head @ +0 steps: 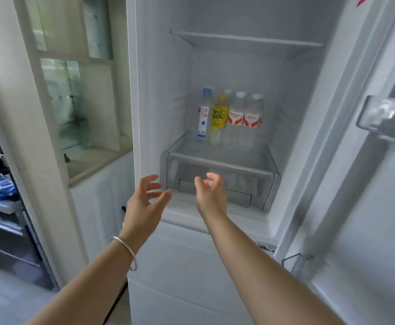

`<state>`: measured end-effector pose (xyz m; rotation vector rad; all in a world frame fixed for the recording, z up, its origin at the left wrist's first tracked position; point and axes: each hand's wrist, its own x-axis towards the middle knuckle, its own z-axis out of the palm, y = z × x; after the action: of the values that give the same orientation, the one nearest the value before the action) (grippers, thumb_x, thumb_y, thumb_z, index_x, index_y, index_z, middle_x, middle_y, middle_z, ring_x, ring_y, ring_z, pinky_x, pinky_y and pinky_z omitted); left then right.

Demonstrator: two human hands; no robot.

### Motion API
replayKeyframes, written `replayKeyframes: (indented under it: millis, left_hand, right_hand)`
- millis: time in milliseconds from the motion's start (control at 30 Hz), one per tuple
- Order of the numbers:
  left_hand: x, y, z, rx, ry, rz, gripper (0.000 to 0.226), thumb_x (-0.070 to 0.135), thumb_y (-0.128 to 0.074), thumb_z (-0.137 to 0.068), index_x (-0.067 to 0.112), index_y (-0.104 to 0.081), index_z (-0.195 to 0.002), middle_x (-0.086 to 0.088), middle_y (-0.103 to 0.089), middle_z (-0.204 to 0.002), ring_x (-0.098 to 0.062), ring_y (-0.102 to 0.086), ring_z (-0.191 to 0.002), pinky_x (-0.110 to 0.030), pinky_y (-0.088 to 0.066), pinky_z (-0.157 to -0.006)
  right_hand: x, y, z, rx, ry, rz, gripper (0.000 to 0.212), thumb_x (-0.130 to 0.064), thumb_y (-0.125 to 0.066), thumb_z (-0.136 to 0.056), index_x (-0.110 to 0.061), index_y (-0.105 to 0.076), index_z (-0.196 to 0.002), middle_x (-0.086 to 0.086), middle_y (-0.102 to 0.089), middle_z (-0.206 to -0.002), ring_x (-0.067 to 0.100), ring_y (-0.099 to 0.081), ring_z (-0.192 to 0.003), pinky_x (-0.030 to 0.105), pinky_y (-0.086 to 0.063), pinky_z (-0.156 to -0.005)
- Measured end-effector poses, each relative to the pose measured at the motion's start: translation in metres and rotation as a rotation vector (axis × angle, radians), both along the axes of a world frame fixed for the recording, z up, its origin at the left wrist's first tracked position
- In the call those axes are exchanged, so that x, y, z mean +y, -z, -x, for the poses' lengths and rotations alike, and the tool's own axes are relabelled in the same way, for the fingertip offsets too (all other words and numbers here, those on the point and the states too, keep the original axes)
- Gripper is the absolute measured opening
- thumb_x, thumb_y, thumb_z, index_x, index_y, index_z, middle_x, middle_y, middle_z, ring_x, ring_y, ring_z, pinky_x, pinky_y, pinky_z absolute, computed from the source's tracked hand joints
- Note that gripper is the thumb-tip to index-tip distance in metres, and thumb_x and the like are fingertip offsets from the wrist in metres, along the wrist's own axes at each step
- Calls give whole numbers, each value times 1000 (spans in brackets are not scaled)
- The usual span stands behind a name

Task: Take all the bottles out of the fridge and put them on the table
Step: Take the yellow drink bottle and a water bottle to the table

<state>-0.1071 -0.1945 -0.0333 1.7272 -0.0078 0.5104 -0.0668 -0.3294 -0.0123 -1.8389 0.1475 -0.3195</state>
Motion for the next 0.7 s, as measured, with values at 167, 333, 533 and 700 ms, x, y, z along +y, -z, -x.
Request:
replayKeyframes:
  millis: [167,333,533,700]
  left_hand:
    - [-10,-14,-91,-6,74,1,36,22,-67,-85,24,-50,-117,4,-60,-104,0,-58,-89,-13,-45,-67]
    - [-28,-28,-192,47,130,61,34,23,-66,-83,26,-52,-114,3,-62,-102,-5,-59,-81,-4,-43,-58]
    - [-45,-46,-307,155,205,117,31,10,-65,-83,15,-55,-112,-1,-62,-93,-9,-54,-73,-8,-39,-57]
    - [-63,-54,-359,198,225,31,23,10,-67,-81,21,-52,-96,-2,-59,-93,-21,-59,-85,-25,-41,-70]
  right_hand:
    - [1,-5,-80,-45,61,32,43,-31,-54,-90,-14,-46,-129,3,-60,-121,22,-55,-112,27,-35,-84]
    - [-6,-12,-161,-100,175,56,44,-25,-58,-88,-12,-47,-128,6,-61,-120,22,-56,-110,26,-38,-86]
    - [-18,-27,-247,-126,271,4,45,-24,-60,-86,-12,-47,-127,5,-59,-120,19,-57,-105,22,-36,-83]
    - [-26,-33,-298,-109,313,20,47,-25,-62,-84,-15,-47,-127,4,-57,-126,21,-55,-113,24,-37,-86]
